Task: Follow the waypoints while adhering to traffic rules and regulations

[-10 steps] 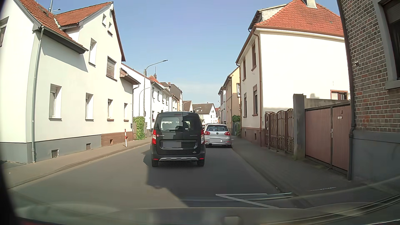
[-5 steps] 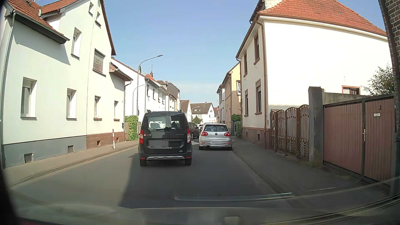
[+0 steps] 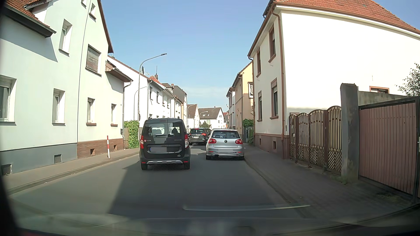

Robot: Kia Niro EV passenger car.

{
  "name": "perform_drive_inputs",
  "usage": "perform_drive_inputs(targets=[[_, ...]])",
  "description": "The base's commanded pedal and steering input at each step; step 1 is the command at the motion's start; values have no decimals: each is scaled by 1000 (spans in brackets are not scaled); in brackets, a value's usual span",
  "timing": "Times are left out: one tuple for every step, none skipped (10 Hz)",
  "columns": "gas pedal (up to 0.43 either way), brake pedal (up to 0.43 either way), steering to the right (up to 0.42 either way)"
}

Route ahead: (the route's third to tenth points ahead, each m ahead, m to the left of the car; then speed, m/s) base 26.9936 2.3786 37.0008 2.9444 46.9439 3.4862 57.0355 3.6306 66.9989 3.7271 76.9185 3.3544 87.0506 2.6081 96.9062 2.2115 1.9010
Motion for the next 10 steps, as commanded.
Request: perform_drive_inputs(targets=[[0, 274, 15], [0, 256, 11], [0, 250, 7], [0, 232, 3], [0, 220, 0], [0, 207, -2], [0, 189, -7], [0, 183, -10], [0, 177, -12], [0, 177, -14]])
